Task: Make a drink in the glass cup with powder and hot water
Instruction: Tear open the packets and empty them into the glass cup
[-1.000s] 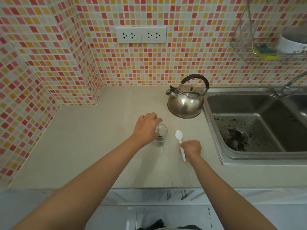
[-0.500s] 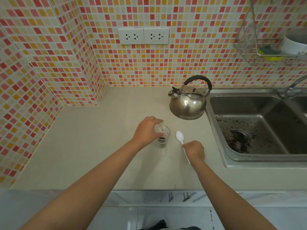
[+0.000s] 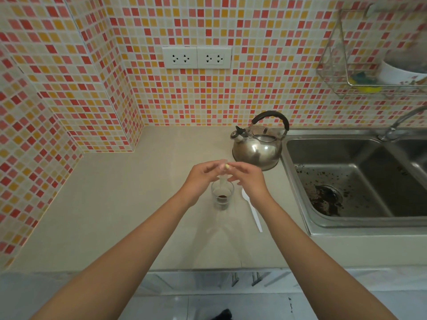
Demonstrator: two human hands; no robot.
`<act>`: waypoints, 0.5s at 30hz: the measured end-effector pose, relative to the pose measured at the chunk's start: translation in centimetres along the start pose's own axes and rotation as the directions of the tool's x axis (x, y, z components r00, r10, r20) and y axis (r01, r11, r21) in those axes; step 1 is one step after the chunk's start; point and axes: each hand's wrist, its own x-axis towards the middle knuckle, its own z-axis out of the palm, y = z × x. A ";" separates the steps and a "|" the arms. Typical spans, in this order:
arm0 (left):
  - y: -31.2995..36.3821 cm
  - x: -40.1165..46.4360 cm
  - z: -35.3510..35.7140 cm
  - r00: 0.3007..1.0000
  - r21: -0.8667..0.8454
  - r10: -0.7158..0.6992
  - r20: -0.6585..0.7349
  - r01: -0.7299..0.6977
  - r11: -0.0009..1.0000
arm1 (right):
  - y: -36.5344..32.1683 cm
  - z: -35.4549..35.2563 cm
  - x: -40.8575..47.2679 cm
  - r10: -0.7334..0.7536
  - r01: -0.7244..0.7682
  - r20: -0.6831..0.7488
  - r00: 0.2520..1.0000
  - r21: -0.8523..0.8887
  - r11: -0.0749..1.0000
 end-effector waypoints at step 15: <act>-0.4 0.1 -1.6 0.996 0.029 0.015 -0.085 -0.013 0.999 | -0.8 -1.5 0.6 -0.002 0.021 0.107 0.994 -0.172 0.985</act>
